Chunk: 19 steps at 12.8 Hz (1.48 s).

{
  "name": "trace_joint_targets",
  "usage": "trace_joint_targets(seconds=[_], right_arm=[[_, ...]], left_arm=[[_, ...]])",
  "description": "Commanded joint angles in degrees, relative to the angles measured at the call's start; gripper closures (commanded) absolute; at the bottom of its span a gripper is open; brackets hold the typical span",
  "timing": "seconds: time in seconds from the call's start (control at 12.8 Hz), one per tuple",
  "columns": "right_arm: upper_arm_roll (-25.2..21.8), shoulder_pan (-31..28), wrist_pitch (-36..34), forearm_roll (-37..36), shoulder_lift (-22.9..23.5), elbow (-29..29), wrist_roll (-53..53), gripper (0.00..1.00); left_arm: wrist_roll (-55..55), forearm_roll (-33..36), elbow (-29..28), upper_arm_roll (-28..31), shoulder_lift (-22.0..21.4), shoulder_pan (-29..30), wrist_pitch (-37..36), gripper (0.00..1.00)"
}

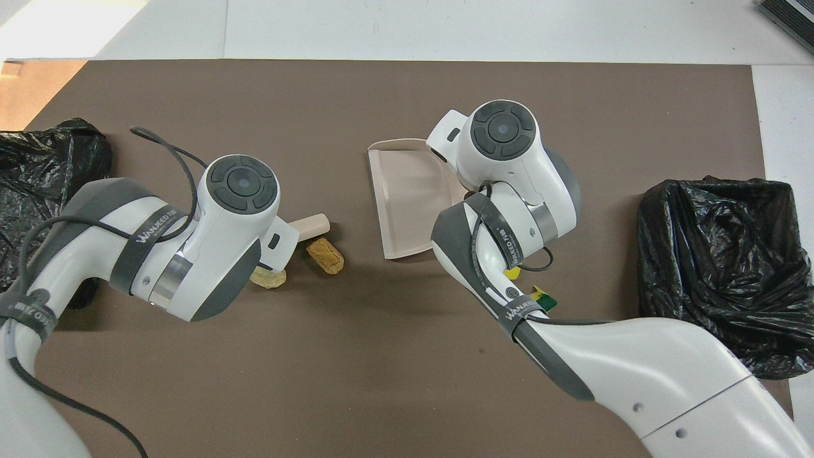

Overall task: Sweep and dump trash in bin
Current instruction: 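Sweep the sponge and bread pieces toward the dustpan with the left gripper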

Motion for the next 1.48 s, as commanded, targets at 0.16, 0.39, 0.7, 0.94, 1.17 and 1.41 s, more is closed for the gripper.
trace_joint_targets(seconds=[0.16,0.39,0.7,0.94,1.17,1.41], right_arm=[[0.3,0.3,3.2,-0.3,-0.2,-2.9,-0.4,1.00],[0.3,0.9,-3.2,-0.3,-0.9,-2.8,8.1,1.00],[0.3,1.3,-5.8,-1.2,-1.2,-2.6,11.3,1.00],[0.5,3.9,-10.5,-8.5,-1.6,-0.8,10.8,1.00],[0.4,7.1,-15.0,-13.8,-3.3,-1.1,11.4,1.00],[0.6,6.8,-14.5,-13.7,-3.3,-1.1,11.3,1.00]], left_arm=[[-15.7,-1.4,-2.3,0.5,-6.8,7.2,-7.0,1.00],[-37.8,-6.5,-9.2,0.6,-10.7,9.1,-7.6,1.00],[-62.1,-13.4,-25.2,0.5,-19.5,10.6,5.4,1.00],[-72.5,-16.6,-30.9,0.4,-21.5,5.5,11.5,1.00],[-89.0,-19.3,-30.0,0.4,-16.4,-2.0,20.3,1.00],[-90.2,-23.4,-25.7,0.3,-11.4,-5.5,22.9,1.00]])
